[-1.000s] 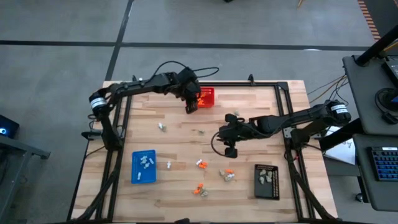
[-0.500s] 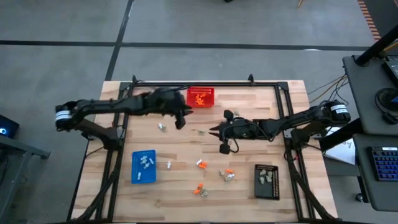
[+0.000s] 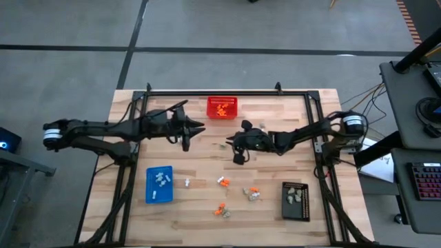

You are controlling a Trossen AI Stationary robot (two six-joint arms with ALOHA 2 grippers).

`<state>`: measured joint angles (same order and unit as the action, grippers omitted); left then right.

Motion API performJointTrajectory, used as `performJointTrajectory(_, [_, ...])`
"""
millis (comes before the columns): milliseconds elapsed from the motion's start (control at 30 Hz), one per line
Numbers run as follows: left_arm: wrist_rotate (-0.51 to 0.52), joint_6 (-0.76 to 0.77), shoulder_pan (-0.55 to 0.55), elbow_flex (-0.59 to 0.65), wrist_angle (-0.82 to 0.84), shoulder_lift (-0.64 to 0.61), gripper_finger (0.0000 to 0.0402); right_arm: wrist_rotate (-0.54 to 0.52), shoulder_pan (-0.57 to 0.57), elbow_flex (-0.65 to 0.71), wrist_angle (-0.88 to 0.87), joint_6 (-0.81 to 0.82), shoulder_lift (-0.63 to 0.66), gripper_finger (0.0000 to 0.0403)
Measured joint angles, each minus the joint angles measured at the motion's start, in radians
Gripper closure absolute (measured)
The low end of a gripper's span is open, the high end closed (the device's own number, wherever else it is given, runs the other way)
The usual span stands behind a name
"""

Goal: Sort Halloween decoration
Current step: Put the gray skull toy into the black bin

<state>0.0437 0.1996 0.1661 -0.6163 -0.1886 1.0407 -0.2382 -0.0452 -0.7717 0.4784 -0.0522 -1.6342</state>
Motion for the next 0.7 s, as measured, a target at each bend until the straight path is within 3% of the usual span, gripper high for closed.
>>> performJointTrajectory(400, [0.001, 0.02, -0.001, 0.066, -0.055, -0.038, 0.0327, 0.003, -0.014, -0.06, 0.001, 0.026, -0.121, 0.0343])
performJointTrajectory(700, [0.001, 0.02, -0.002, 0.067, -0.064, -0.032, 0.0327, 0.01, -0.017, -0.061, -0.001, 0.036, -0.147, 0.0271])
